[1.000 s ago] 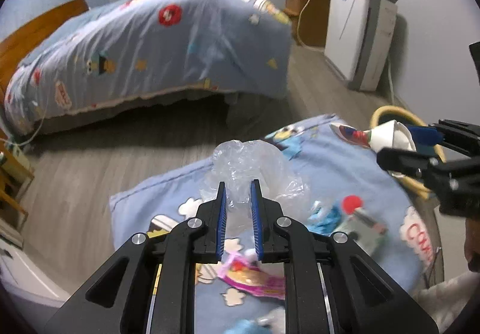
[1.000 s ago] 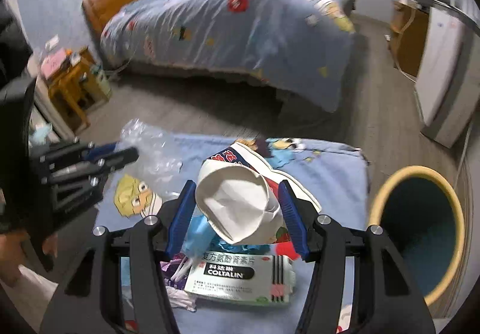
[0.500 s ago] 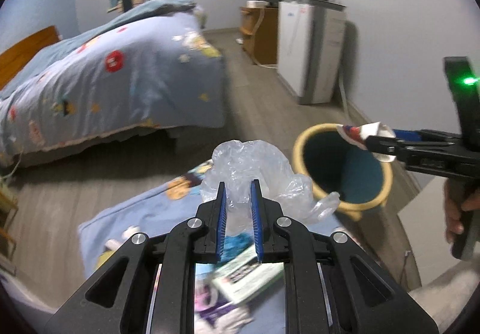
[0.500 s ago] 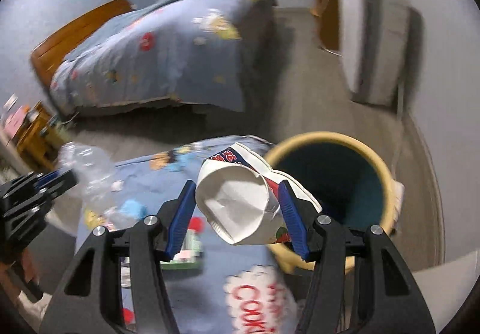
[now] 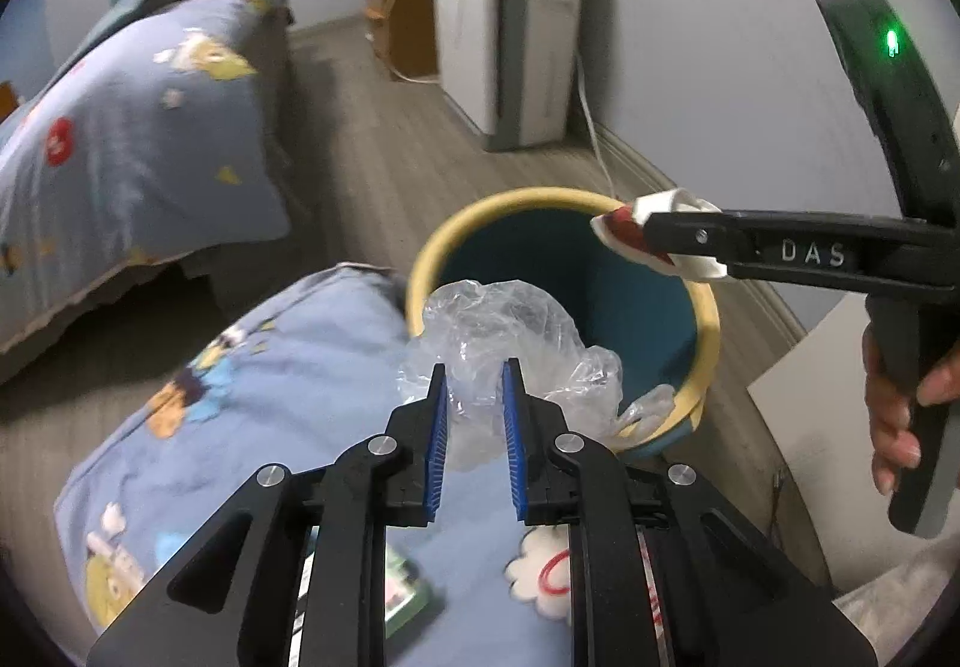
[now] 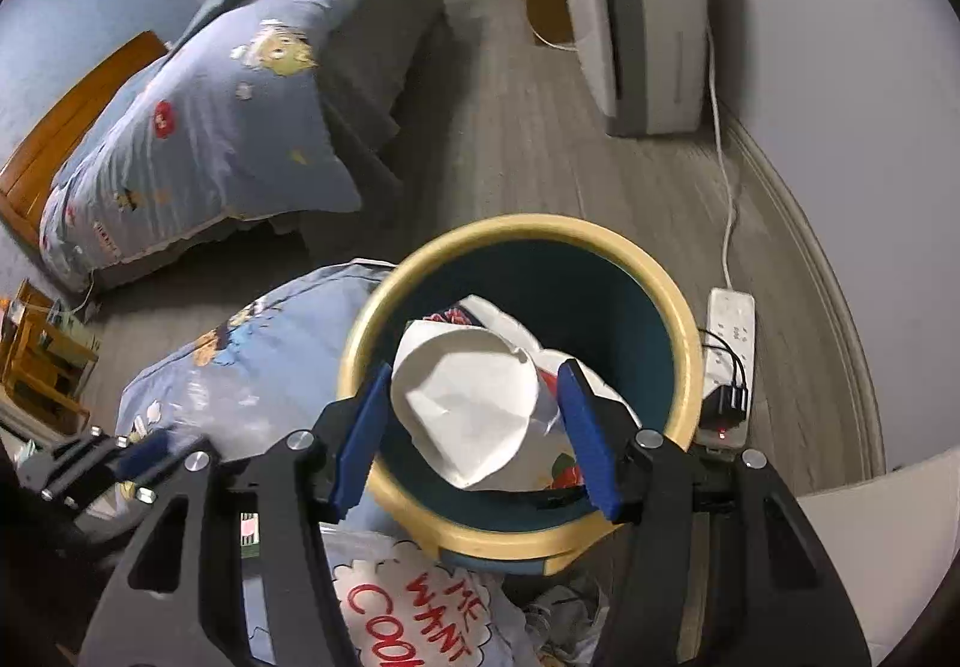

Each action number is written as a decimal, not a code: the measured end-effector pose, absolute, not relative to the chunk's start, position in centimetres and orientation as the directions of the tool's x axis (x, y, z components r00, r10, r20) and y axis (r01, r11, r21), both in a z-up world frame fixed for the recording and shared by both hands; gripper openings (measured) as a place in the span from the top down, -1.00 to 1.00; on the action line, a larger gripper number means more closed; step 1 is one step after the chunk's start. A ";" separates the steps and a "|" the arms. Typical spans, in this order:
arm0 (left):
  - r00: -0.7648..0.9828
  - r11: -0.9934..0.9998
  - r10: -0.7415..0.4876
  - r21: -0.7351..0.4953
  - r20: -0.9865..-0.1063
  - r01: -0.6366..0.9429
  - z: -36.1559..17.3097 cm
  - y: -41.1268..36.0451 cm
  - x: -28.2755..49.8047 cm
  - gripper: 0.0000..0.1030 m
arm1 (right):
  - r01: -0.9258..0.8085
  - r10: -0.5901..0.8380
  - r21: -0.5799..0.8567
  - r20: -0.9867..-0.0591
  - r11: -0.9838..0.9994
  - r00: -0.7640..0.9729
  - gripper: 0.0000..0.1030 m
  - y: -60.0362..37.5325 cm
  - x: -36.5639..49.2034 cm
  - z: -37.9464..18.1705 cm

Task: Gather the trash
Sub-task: 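Release the white mask with the right tool while the left drops the clear bag into the bin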

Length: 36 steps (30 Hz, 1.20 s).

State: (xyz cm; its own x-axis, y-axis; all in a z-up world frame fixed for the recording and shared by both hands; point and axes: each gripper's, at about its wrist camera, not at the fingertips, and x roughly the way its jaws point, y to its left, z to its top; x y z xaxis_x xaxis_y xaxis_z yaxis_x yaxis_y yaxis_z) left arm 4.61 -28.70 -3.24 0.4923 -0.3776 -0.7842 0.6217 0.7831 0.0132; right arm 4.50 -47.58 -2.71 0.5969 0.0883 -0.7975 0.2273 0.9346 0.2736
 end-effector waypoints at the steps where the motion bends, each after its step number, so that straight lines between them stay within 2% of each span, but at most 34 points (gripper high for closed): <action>1: 0.490 0.774 -0.376 0.024 -0.786 0.632 -3.6 -29.5 4.7 0.66 | 0.248 0.088 0.285 -0.801 0.926 0.593 -0.10 -48.2 4.5 -3.1; 4: 0.485 0.748 -0.370 0.056 -0.792 0.661 -4.6 -31.4 5.0 0.52 | 0.291 0.083 0.304 -0.808 0.907 0.584 -0.10 -49.1 4.6 -3.9; 7: 0.481 0.734 -0.376 0.062 -0.792 0.676 -5.2 -32.5 5.0 0.24 | 0.313 0.069 0.301 -0.811 0.901 0.581 -0.13 -49.4 4.8 -4.1; 8: 0.483 0.736 -0.380 0.059 -0.789 0.675 -5.2 -32.6 4.9 -0.02 | 0.317 0.063 0.296 -0.813 0.901 0.580 -0.19 -49.4 4.8 -4.0; 9: 0.482 0.734 -0.392 0.050 -0.784 0.677 -5.2 -32.4 4.7 -0.20 | 0.318 0.059 0.294 -0.811 0.901 0.582 -0.37 -49.3 4.8 -4.0; 10: 0.480 0.731 -0.404 0.041 -0.779 0.682 -5.1 -32.4 4.6 -0.26 | 0.318 0.056 0.291 -0.810 0.902 0.584 -0.46 -49.2 4.9 -3.9; 12: 0.496 0.730 -0.401 0.058 -0.770 0.681 -5.0 -32.1 4.1 -0.44 | 0.314 0.052 0.285 -0.809 0.906 0.586 -0.47 -49.1 4.9 -3.8; 13: 0.500 0.732 -0.398 0.062 -0.769 0.678 -4.9 -32.0 4.0 -0.54 | 0.313 0.049 0.281 -0.809 0.907 0.585 -0.53 -49.0 5.0 -3.8; 17: 0.522 0.760 -0.386 0.059 -0.760 0.647 -4.2 -30.0 3.4 -0.70 | 0.316 0.032 0.270 -0.803 0.910 0.595 -0.77 -48.7 4.9 -3.2; 19: 0.534 0.778 -0.378 0.053 -0.757 0.626 -3.6 -28.9 3.2 -0.72 | 0.311 0.029 0.268 -0.797 0.912 0.603 -0.87 -48.3 4.8 -2.6; 29: 0.665 0.886 -0.272 0.089 -0.695 0.455 2.2 -17.0 0.0 -0.81 | 0.178 0.012 0.167 -0.759 0.970 0.650 -0.89 -41.3 3.1 2.1; 36: 0.736 0.954 -0.155 0.094 -0.659 0.285 4.8 -6.9 -3.4 -0.83 | 0.072 0.080 0.181 -0.713 0.981 0.697 -0.89 -32.8 0.8 5.2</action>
State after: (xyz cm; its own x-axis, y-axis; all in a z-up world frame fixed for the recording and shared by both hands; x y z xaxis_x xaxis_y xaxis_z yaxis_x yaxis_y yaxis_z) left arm -3.37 -6.89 4.84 0.7356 -0.1552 -0.6594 0.2850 0.9539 0.0935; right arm 0.78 -32.84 5.18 0.6966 0.0801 -0.7130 0.0725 0.9808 0.1810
